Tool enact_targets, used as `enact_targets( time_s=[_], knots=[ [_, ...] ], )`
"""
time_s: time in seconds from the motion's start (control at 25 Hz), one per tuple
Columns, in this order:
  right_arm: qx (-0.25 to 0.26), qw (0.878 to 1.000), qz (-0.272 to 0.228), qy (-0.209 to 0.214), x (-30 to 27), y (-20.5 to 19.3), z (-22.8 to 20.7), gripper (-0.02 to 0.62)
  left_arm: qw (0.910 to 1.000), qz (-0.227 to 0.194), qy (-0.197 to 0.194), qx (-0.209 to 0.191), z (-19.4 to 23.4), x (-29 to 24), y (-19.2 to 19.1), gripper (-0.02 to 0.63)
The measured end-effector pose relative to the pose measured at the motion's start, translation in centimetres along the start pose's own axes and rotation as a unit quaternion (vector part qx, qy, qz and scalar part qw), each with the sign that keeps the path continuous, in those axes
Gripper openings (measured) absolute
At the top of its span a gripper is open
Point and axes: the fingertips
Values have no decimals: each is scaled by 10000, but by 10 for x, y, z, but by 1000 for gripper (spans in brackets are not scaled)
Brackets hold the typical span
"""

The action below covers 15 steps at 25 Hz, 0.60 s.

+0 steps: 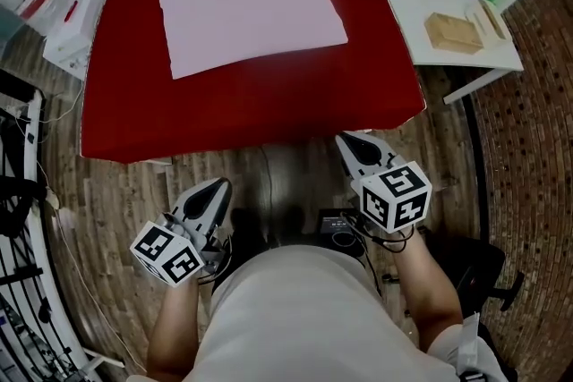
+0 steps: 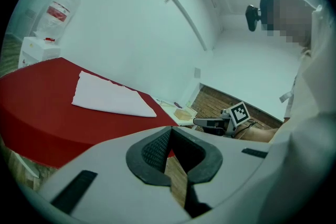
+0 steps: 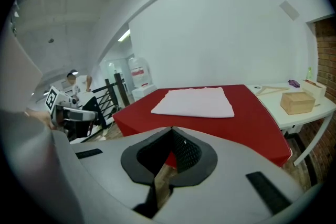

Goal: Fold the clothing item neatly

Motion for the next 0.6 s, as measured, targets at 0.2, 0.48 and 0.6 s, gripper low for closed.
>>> enact_targets(
  time_s=[0.2,0.48,0.6],
  knots=[
    [-191,9998,-66,-83,14,1,11,15,9998,127,-141,-13,-4,11,-2,5],
    [-372,9988,-269,-144,8,17,41,14,9995,172,-274,-56,11,39,9,5],
    [-372,9985,-351,-176,7,23,51,14,9991,214,-366,-21,15,46,7,5]
  ],
)
Point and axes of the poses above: the fingertips, and each gripper's own axes: x backward along the fingers, z to its left, y out of its top, and after that the axes turned 5 degrees about -z, right-handed
